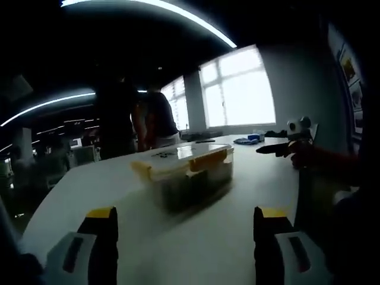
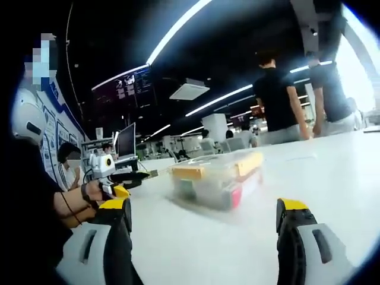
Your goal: Arrange the small medicine boxes into an aligned row inside the storage area until every box is upright, visible, and separated from the surrounding clutter.
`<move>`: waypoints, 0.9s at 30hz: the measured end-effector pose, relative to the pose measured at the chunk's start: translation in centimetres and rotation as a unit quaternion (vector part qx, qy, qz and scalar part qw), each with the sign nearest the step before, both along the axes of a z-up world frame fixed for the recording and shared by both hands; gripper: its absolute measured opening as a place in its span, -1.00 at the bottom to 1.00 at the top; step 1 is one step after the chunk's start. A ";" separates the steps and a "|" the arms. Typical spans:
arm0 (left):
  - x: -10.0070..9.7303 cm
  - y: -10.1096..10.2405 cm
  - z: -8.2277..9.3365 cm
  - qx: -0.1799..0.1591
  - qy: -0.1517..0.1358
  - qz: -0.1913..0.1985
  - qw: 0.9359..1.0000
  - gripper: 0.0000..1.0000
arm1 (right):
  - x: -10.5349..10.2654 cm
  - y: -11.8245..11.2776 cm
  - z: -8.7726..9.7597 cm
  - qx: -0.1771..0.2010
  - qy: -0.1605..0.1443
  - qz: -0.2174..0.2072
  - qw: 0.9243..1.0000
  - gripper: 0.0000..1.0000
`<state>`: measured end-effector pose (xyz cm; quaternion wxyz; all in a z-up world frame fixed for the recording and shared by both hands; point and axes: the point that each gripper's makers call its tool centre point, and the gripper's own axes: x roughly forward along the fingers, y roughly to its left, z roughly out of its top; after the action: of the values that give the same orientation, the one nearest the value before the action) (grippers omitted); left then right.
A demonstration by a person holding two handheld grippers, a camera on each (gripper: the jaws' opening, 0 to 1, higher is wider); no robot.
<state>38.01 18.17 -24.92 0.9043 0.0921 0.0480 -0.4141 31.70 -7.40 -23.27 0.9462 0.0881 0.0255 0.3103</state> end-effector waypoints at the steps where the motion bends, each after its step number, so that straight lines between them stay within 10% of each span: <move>1: -0.1 0.0 0.0 0.000 0.000 0.000 1.000 0.89 | -0.1 0.0 0.0 0.001 0.000 0.000 1.000 1.00; 27: -2.5 1.4 1.0 0.001 -0.009 -0.003 1.000 0.85 | -1.0 -2.9 1.0 0.031 -0.015 -0.010 0.999 0.97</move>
<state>35.46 19.59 -23.95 0.9032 0.0968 0.0399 -0.4162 30.68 -10.29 -22.29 0.9462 0.1132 0.0010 0.3032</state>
